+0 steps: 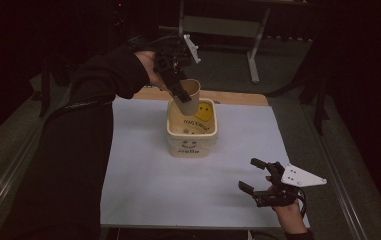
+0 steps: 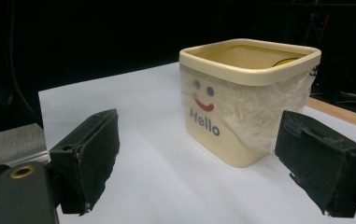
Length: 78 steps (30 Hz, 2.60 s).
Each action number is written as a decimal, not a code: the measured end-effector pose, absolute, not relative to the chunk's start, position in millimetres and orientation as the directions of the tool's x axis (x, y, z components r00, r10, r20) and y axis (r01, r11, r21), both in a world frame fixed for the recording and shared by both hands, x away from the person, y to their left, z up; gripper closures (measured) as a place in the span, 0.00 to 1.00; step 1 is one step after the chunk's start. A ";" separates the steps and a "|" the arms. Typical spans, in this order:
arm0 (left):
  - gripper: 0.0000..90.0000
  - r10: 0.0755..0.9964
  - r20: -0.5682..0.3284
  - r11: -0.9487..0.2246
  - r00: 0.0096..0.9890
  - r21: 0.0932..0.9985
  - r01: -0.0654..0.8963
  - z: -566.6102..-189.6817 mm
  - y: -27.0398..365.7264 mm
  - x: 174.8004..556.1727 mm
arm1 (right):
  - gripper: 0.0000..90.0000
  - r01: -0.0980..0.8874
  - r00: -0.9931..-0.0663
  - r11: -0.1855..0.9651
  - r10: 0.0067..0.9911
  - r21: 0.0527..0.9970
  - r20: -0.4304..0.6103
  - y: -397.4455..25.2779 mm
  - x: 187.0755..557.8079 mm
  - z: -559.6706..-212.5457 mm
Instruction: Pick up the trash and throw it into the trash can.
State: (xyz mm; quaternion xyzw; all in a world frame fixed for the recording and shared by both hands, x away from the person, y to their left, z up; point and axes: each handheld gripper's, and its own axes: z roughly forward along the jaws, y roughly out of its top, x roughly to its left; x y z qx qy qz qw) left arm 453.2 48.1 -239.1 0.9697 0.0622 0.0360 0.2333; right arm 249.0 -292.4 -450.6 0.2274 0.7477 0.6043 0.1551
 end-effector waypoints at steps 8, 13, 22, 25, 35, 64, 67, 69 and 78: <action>0.34 0.126 0.048 -0.880 0.991 0.466 0.089 -239.2 40.6 458.4 | 0.15 0.150 -0.849 0.167 0.527 0.975 0.041 -292.1 249.0 -450.4; 0.34 0.119 0.052 -0.881 0.991 0.467 0.082 -240.6 38.8 463.1 | 0.15 0.150 -0.848 0.168 0.528 0.974 0.040 -292.1 249.1 -450.4; 0.33 0.121 0.043 -0.880 0.992 0.467 0.088 -256.3 34.1 471.7 | 0.15 0.150 -0.850 0.170 0.525 0.974 0.039 -291.5 248.9 -450.3; 0.33 0.126 0.035 -0.882 0.991 0.462 0.096 -262.4 32.4 473.7 | 0.15 0.148 -0.850 0.173 0.525 0.974 0.035 -291.5 248.6 -450.1; 0.32 0.124 0.020 -0.900 0.992 0.424 0.103 -277.4 27.4 479.3 | 0.15 0.148 -0.850 0.173 0.525 0.974 0.036 -291.8 248.7 -450.0; 0.01 0.172 -0.003 -0.879 0.985 0.451 0.155 -300.3 33.6 479.1 | 0.15 0.150 -0.855 0.178 0.518 0.973 0.037 -290.7 248.4 -449.6; 0.00 0.184 -0.004 -0.876 0.983 0.452 0.166 -299.4 37.1 474.5 | 0.15 0.151 -0.855 0.180 0.517 0.972 0.037 -290.4 248.5 -449.7; 0.00 0.186 -0.007 -0.873 0.983 0.458 0.169 -299.1 39.6 471.7 | 0.15 0.152 -0.855 0.182 0.517 0.972 0.037 -290.0 248.5 -449.8; 0.00 0.189 -0.005 -0.863 0.982 0.477 0.168 -298.3 54.9 456.8 | 0.15 0.151 -0.854 0.184 0.519 0.971 0.034 -289.6 248.4 -450.0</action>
